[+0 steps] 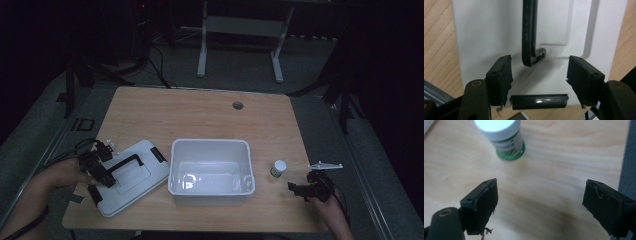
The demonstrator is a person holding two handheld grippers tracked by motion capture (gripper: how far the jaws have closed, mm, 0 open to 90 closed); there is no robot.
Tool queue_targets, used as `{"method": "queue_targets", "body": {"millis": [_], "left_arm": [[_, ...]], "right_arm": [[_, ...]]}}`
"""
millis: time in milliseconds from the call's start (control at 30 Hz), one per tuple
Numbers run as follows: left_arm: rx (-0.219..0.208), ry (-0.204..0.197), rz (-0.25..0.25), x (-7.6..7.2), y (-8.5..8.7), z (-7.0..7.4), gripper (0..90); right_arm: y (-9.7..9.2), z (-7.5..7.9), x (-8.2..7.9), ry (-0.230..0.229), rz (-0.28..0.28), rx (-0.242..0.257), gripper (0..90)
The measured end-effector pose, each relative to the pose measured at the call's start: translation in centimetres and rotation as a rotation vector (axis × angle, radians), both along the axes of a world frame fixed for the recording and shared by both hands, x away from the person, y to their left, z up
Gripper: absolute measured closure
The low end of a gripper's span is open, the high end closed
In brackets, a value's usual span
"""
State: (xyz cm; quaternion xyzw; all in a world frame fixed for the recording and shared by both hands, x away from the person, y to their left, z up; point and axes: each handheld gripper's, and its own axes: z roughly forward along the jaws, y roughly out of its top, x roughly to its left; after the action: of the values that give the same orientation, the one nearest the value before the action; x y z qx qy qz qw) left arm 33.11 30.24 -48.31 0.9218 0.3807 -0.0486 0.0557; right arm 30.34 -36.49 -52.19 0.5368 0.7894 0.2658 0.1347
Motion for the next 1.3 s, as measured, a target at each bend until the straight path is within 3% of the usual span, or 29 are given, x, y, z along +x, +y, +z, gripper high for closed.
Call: {"method": "queue_targets", "body": {"millis": [100, 133, 200, 233, 267, 333, 533, 833, 933, 1033, 1200, 1300], "left_arm": [[-0.001, 0.002, 0.007, 0.1, 0.1, 0.2, 36.2], [-0.008, 0.001, 0.010, 0.1, 0.1, 0.4, 35.0], [-0.018, 0.010, 0.013, 0.1, 0.1, 0.5, 33.0], [-0.019, 0.009, 0.008, 0.0, 0.1, 0.6, 33.0], [-0.012, 0.003, 0.006, 0.0, 0.0, 0.7, 33.0], [0.000, 0.007, 0.004, -0.1, 0.0, 0.9, 32.9], [0.001, 0.014, 0.002, -0.4, 0.1, 0.8, 32.9], [0.022, 0.007, 0.022, -0.5, -0.1, 0.7, 23.6], [0.021, 0.052, 0.047, -0.5, -0.1, 0.6, 22.2], [0.047, 0.069, 0.064, -0.4, -0.1, 0.2, 17.9], [0.036, 0.071, 0.058, -0.5, -0.2, -0.1, 15.4], [0.020, 0.053, 0.034, -0.6, -0.4, -0.1, 15.5]], "right_arm": [[0.1, 0.4, 0.2, 0.064, 0.033, 0.004, 12.1], [0.5, 0.9, 0.4, 0.135, 0.078, -0.055, 12.1], [0.7, 1.3, 0.7, 0.176, 0.109, -0.085, 12.1], [0.7, 1.3, 0.7, 0.176, 0.109, -0.085, 12.1], [1.0, 1.5, 1.0, 0.206, 0.131, -0.130, 12.2], [1.2, 1.8, 1.3, 0.228, 0.150, -0.174, 12.2], [1.7, 2.0, 2.5, 0.299, 0.206, -0.228, 12.1], [3.0, 2.4, 4.6, 0.354, 0.260, -0.238, 12.2], [3.5, 2.7, 5.2, 0.360, 0.276, -0.238, 13.3], [4.1, 2.9, 5.8, 0.371, 0.294, -0.246, 13.8], [4.7, 3.1, 6.7, 0.387, 0.312, -0.245, 15.1], [5.3, 3.3, 7.7, 0.383, 0.315, -0.239, 15.3]]}}
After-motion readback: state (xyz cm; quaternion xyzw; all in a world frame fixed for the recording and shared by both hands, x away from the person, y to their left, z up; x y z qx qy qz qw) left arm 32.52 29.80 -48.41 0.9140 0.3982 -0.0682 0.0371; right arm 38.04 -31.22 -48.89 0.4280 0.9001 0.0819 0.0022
